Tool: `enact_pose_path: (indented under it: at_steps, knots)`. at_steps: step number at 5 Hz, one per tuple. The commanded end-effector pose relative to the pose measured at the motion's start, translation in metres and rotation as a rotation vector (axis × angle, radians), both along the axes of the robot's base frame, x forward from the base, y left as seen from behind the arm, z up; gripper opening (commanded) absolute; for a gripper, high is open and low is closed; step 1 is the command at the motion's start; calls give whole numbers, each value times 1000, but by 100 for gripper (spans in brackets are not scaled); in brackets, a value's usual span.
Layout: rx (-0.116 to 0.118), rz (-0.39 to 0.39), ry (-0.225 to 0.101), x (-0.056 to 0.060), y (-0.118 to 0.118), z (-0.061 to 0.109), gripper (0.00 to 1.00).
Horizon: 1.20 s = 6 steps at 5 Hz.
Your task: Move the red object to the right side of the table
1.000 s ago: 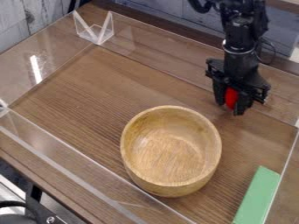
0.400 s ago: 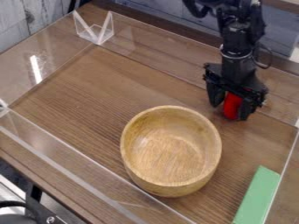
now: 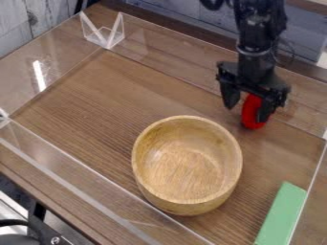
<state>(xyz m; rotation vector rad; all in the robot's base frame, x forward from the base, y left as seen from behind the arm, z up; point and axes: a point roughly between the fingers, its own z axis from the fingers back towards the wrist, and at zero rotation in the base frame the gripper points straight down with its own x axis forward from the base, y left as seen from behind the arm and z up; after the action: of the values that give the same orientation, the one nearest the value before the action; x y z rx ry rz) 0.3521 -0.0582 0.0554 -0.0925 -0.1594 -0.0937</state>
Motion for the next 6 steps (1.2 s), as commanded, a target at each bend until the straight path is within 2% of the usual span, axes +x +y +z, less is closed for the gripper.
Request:
enact_pose_path:
  at_steps: [1,2,3,4,5,6]
  knots:
    - [11,78,-106,-5,15,47,100]
    - [35,139,-144,-16,30,72,100]
    - [40,82,-138,0,31,63,100]
    - [39,22,-117,11,31,49,100]
    - [47,123,-101,14,35,35,100]
    - [58,230,-89,14,43,25,0]
